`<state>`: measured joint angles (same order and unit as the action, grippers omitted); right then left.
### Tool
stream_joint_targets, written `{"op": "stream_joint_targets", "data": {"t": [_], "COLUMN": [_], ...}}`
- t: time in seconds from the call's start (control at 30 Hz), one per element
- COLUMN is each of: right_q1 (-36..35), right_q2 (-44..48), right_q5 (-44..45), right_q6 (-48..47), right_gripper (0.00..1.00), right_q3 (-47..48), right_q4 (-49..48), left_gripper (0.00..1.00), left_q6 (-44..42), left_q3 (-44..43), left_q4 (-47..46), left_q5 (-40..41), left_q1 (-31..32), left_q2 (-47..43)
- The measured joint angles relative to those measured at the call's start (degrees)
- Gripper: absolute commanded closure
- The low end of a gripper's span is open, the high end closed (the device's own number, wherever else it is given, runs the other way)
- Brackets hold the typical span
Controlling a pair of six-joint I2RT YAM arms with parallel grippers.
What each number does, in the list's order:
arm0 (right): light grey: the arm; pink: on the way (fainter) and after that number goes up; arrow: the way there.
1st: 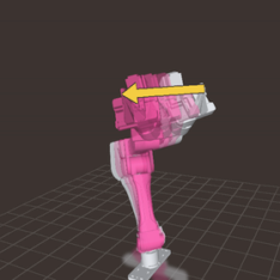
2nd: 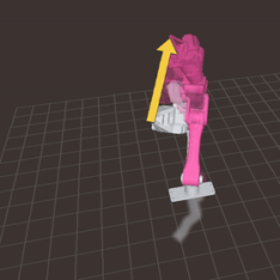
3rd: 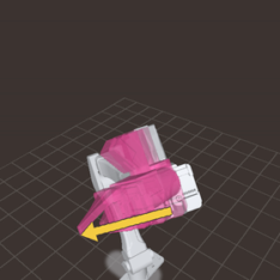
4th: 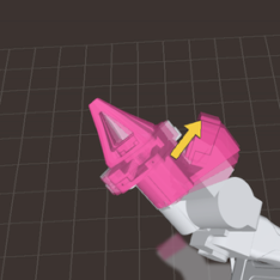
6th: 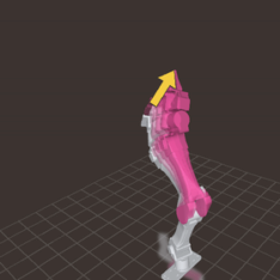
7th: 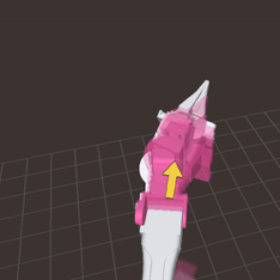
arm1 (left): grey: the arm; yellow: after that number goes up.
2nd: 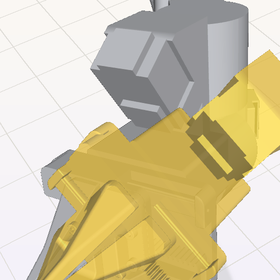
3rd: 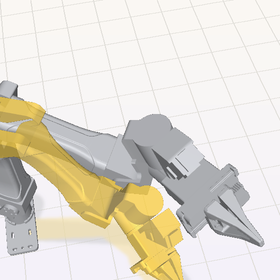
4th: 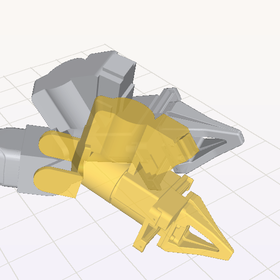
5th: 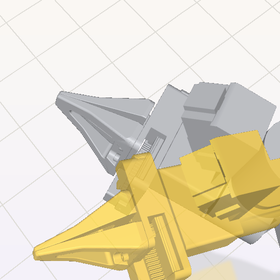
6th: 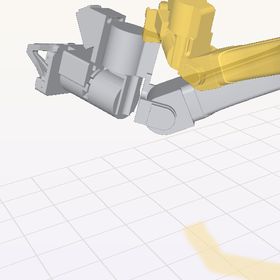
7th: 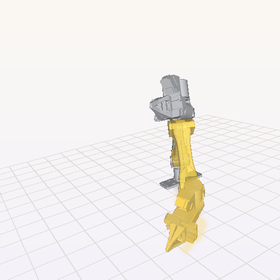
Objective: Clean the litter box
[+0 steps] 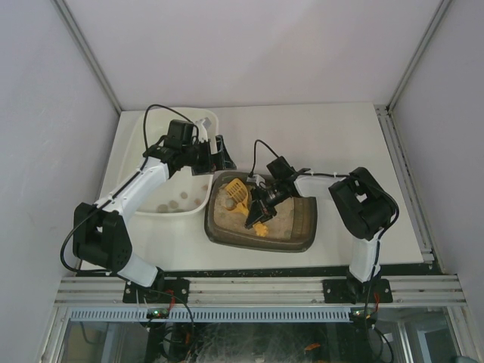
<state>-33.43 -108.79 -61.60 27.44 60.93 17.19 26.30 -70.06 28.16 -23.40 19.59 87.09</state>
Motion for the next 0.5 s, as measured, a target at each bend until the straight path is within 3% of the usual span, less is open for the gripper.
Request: {"op": "stream_joint_targets", "data": {"t": [0.23, 0.5], "right_q1": [-2.40, -3.48], "right_q2": [-2.40, -2.82], "right_q5": [4.22, 3.41], "right_q6": [-0.02, 1.18], "right_gripper": [1.00, 1.00], "right_q3": [5.95, 6.34], "right_q4": [4.15, 2.80], "left_gripper": [0.00, 0.00], "left_q6": [-0.02, -0.24], "left_q3": [0.00, 0.00], "left_q4": [0.00, 0.02], "left_q5": [-0.76, -0.79], "left_q1": [0.15, 0.22], "left_q2": [0.00, 0.02]}}
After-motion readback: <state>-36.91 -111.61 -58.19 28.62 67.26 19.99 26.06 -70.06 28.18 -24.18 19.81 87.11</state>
